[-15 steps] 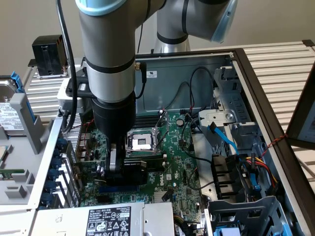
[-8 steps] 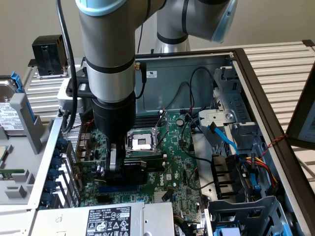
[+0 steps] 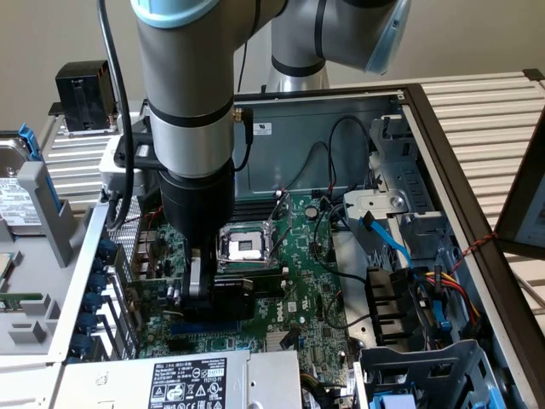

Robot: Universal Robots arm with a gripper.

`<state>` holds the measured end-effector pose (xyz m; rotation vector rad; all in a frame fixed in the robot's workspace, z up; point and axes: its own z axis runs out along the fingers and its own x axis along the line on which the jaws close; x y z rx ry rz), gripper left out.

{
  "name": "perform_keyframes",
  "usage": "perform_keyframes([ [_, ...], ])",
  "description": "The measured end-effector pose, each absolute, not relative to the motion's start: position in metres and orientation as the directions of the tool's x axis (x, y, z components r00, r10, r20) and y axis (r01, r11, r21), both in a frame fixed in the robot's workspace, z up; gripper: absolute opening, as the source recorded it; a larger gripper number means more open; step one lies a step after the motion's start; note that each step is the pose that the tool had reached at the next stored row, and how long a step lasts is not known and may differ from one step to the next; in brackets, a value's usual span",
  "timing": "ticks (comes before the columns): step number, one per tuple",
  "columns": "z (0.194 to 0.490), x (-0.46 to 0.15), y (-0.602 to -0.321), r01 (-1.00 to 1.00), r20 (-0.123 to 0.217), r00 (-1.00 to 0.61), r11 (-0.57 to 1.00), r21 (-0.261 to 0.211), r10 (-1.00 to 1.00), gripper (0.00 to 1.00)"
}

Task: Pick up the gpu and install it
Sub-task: 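Insert the gpu into the slot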

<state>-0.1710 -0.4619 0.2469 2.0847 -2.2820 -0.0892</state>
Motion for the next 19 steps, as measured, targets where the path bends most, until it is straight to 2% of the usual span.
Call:
perform_keyframes([
  [19,0.2452,-0.1709,-0.462,-0.993,-0.003,-0.089,0.089,0.076,-0.996,0.27],
])
